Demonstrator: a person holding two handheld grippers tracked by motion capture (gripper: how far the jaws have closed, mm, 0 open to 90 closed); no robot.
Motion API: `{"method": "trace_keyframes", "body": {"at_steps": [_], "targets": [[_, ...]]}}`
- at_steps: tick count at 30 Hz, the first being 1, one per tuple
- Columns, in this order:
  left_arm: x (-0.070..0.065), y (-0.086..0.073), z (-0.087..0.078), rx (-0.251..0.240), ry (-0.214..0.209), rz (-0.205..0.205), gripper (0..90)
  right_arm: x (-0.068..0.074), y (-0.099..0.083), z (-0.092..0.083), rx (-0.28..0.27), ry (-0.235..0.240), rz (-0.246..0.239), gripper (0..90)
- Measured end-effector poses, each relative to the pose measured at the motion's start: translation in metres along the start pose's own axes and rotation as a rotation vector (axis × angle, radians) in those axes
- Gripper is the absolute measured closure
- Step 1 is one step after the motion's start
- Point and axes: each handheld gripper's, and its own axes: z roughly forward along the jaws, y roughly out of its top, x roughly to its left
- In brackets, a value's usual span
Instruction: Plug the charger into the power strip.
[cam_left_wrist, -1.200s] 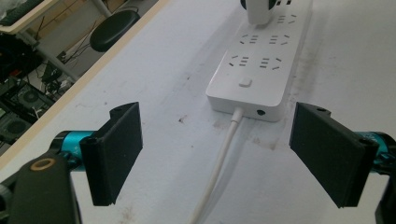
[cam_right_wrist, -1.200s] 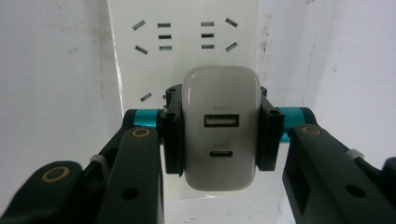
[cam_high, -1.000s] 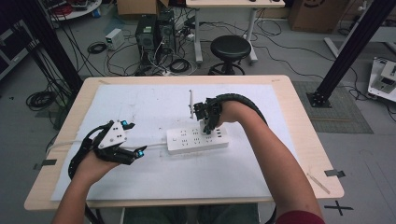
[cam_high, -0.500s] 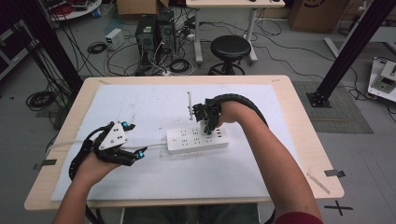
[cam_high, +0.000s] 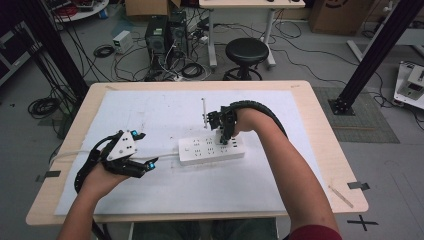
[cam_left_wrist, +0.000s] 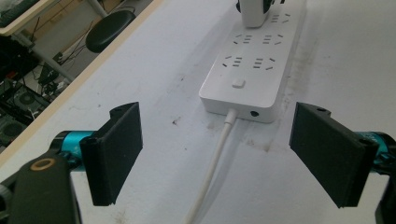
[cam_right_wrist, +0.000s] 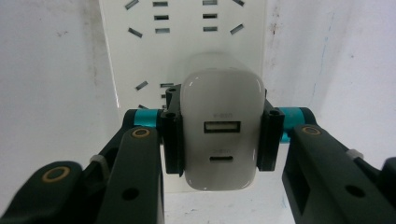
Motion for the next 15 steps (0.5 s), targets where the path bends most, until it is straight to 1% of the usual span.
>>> {"method": "trace_keyframes", "body": {"at_steps": [2,3,4,5,6,8,9,10,11,13,14,15], "targets": [[0.0,0.001,0.001,-0.001,0.001,-0.001,17.3,0.001,0.004,0.002,0.016,-0.011,-0.012,63.6],[0.0,0.001,0.002,-0.002,0.001,-0.001,17.3,0.002,0.006,0.003,0.032,-0.011,-0.009,63.5],[0.0,0.001,0.002,-0.002,0.001,-0.002,17.3,0.001,0.009,0.003,0.048,-0.011,-0.022,63.5],[0.0,0.001,0.003,-0.004,0.001,-0.002,17.3,0.0,0.008,0.004,0.044,0.001,-0.01,63.5],[-0.001,0.0,0.003,-0.007,-0.001,-0.004,17.3,-0.001,0.008,0.004,0.044,0.002,-0.016,63.5],[-0.001,0.0,0.004,-0.007,-0.001,-0.003,17.3,-0.002,0.007,0.004,0.037,0.006,-0.017,63.5],[-0.001,0.0,0.004,-0.007,-0.001,-0.003,17.3,-0.002,0.007,0.004,0.032,0.012,-0.007,63.5],[-0.002,-0.001,0.005,0.001,-0.01,0.0,17.3,-0.001,0.006,0.004,0.031,0.001,-0.01,63.2],[-0.002,-0.001,0.004,0.003,-0.01,0.001,17.3,0.0,0.005,0.004,0.023,0.002,-0.008,63.0],[0.0,-0.002,0.003,0.007,-0.011,-0.001,17.3,0.0,0.002,0.004,-0.005,-0.008,0.001,62.0],[0.0,-0.003,0.003,0.008,-0.009,-0.002,17.3,0.001,0.0,0.004,-0.026,-0.012,0.012,59.3],[0.001,-0.003,0.003,0.009,-0.009,-0.001,17.3,0.002,-0.002,0.003,-0.039,-0.008,0.032,51.7]]}}
